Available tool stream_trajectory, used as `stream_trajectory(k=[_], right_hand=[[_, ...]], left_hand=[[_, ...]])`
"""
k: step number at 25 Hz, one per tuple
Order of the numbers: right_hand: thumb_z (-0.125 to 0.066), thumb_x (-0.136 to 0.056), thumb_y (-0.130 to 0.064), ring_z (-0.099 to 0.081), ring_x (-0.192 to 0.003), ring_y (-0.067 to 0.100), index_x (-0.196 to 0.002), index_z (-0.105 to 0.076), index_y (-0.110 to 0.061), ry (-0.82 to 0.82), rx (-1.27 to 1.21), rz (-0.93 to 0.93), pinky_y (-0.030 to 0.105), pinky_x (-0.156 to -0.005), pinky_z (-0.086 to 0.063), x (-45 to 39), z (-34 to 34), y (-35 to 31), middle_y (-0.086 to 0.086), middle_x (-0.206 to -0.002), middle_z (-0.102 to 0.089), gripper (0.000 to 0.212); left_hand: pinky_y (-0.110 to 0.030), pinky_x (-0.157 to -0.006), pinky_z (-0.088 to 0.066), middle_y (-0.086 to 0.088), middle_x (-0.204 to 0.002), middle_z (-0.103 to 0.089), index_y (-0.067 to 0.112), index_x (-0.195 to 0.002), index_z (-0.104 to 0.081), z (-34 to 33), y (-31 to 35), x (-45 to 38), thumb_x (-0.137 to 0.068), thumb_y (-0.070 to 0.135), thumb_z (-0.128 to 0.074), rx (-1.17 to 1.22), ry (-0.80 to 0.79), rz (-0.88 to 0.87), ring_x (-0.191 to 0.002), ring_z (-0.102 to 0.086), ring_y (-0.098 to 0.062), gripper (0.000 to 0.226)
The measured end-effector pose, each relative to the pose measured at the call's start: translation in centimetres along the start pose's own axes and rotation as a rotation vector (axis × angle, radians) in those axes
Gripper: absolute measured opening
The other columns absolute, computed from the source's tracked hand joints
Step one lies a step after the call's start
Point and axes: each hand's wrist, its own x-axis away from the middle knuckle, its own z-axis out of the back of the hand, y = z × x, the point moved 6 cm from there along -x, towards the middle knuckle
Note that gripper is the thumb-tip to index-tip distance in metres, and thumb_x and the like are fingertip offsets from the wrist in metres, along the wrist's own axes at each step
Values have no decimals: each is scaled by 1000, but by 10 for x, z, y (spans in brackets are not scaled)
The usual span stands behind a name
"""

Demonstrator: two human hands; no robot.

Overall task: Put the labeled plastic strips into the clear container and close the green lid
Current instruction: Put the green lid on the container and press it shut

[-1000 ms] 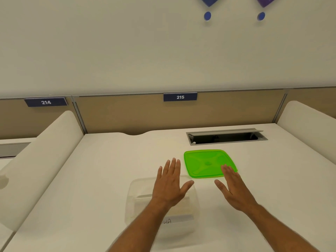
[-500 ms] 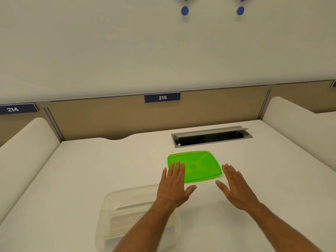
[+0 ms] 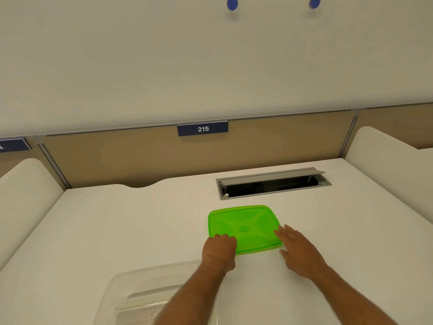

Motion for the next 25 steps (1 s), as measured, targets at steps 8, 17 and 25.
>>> stream_trajectory(k=[8, 17, 25], right_hand=[[-76, -59, 0, -72, -100, 27, -85, -76, -14, 85, 114, 120, 43, -90, -56, -11, -6, -4, 4, -88, -78, 29], [-62, -85, -14, -61, -104, 28, -94, -64, -13, 178, -55, 4, 34, -86, -49, -6, 17, 2, 5, -100, -68, 9], [-65, -90, -7, -57, -91, 14, -98, -61, -15, 420, -488, 54, 30, -82, -46, 5, 80, 0, -4, -94, -60, 12]], left_hand=[[-42, -90, -47, -14, -120, -63, 8, -121, -58, -13, 4, -20, -93, 0, -48, -87, 2, -4, -114, -58, -37, 31], [-45, -95, -37, -7, -122, -59, 16, -124, -50, -2, -3, -13, -87, 12, -50, -69, 50, -9, -119, -48, -31, 37], [-46, -116, -16, -1, -114, -58, 17, -111, -51, 51, -44, 7, -99, 23, -49, 495, 319, 8, -118, -45, -21, 14]])
